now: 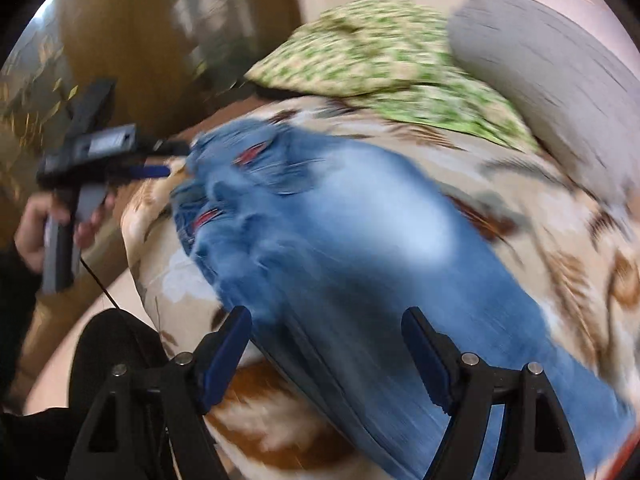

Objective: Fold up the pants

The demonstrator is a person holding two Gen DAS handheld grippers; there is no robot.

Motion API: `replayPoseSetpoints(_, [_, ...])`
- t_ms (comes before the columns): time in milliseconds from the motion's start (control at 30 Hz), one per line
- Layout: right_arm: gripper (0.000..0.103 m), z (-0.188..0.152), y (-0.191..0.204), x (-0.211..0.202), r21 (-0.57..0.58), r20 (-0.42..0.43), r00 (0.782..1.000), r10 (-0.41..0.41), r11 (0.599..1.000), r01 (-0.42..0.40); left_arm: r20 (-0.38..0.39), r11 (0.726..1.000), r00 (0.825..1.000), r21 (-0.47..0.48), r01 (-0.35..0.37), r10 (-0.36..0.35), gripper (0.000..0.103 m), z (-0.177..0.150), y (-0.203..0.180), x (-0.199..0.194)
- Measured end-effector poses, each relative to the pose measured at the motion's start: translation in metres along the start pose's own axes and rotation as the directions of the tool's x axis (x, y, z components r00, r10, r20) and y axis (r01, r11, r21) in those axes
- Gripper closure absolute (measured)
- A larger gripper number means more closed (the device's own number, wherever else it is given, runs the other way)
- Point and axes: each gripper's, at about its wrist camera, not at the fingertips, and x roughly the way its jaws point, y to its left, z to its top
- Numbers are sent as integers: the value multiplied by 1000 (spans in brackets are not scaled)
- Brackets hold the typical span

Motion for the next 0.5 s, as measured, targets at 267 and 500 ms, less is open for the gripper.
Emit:
replayPoseSetpoints(267, [23, 34, 40, 72, -102, -48, 998, -37, 994, 32, -82, 997, 997, -71, 8, -14, 8, 9, 6, 43])
replayPoseSetpoints(500, [96, 38, 35, 82, -65, -85, 996, -36, 997, 30, -51, 1000, 998, 10, 30, -29, 83, 7, -2, 29])
